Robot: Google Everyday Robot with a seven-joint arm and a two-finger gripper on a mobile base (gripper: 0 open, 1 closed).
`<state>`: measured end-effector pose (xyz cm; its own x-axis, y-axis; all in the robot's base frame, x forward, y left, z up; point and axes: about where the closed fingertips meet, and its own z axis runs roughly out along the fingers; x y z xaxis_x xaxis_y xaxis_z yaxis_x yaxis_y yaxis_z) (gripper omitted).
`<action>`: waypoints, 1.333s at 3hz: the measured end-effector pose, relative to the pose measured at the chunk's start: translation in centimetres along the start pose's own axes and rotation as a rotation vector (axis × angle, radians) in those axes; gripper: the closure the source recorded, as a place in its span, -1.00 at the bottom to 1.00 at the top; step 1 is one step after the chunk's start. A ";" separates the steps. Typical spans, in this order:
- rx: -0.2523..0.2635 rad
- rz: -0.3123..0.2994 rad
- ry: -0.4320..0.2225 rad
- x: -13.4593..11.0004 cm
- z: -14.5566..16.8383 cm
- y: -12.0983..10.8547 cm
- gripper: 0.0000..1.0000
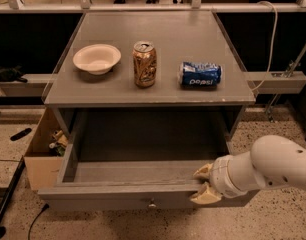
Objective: Open top drawer
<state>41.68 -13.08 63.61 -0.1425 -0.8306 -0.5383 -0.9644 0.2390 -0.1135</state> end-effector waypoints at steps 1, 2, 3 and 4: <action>0.000 0.000 0.000 0.0 0.0 0.0 0.65; 0.000 0.000 0.000 0.0 0.0 0.0 0.19; 0.000 0.000 0.000 0.0 0.0 0.0 -0.28; 0.000 0.000 0.000 0.0 0.0 0.0 -0.74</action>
Offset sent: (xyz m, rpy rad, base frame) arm 0.0000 0.0000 0.0000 0.0000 0.0000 0.0000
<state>41.68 -13.07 63.61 -0.1424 -0.8307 -0.5383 -0.9644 0.2388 -0.1135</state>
